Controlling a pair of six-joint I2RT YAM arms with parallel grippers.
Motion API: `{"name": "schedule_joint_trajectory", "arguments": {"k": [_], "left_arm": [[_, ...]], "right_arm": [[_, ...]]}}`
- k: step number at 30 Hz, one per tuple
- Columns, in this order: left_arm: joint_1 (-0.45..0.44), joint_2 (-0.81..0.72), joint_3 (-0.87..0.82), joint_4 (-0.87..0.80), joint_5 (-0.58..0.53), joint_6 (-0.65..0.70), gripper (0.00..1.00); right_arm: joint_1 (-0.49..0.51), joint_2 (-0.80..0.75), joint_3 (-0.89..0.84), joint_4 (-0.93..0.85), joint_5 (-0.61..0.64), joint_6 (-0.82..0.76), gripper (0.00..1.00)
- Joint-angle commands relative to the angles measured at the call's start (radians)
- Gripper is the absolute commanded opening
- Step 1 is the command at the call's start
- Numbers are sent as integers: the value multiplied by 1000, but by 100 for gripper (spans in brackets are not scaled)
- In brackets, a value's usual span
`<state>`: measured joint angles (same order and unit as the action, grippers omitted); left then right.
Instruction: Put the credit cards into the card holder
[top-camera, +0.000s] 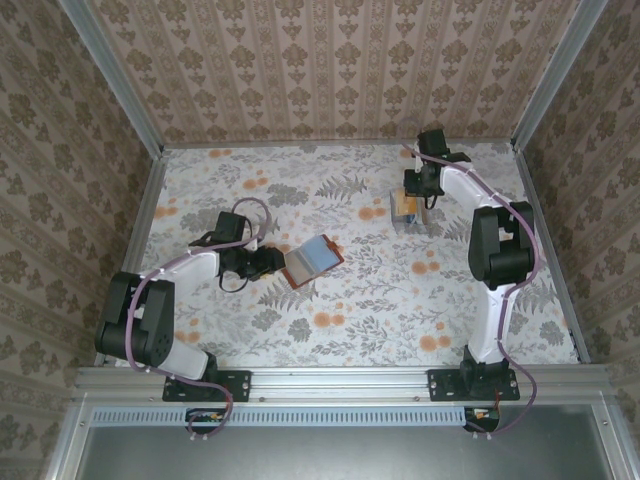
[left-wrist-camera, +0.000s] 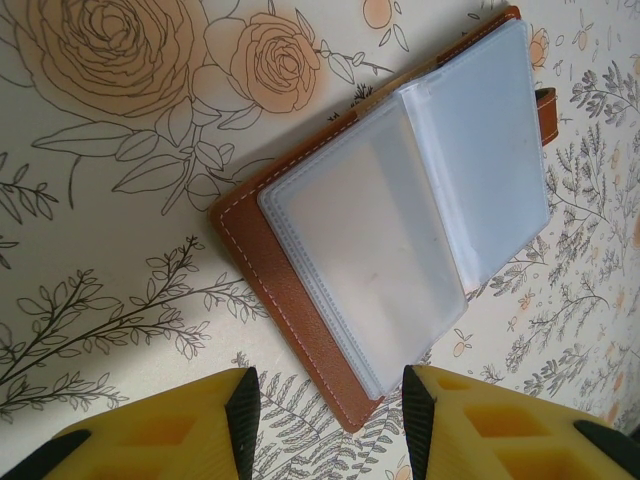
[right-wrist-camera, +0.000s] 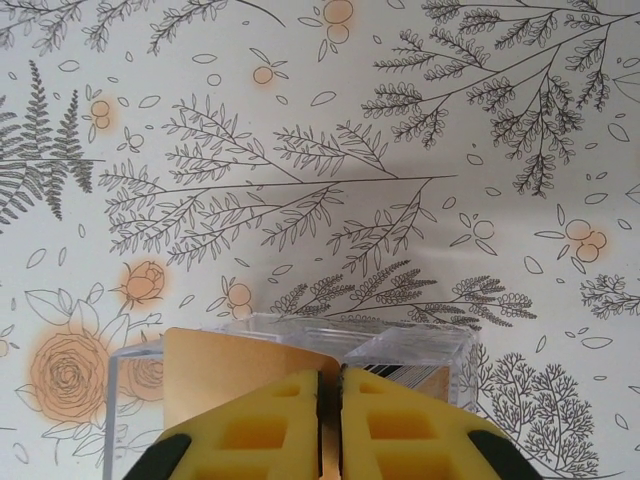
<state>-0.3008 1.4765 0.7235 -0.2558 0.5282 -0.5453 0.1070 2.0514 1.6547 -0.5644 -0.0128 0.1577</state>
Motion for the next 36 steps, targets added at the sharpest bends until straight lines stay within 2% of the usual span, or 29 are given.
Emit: {"name": "schedule_joint_trajectory", "arguments": {"k": [1,8,13,18,23,27,31,36], "left_arm": [[-4,-2,22,-15,22,18,45],[-4,-26,12,-15,37,10,45],[-3,-62,-9,-20,47,1,45],[-4,-95,-43,-19,86,-7,45],[-21,-101,-62,-49,81,1,45],[-41,-89,-66,-56,34,-5,45],[-52,-56,-57,-42,5,-23,44],[-52,-10,-42,-37,-25,-42,32]], "right_arm": [[-1,-56,-4,-26,-54,17,11],[-5,-136,-14,-39,-185,73,6],[-10,-197,-91,-19,-288,112,0],[4,-253,-218,91,-512,180,0],[75,-266,-305,150,-644,183,0],[159,-210,-309,210,-773,192,0],[225,-121,-243,209,-819,163,0],[270,2,-157,214,-895,133,0]]}}
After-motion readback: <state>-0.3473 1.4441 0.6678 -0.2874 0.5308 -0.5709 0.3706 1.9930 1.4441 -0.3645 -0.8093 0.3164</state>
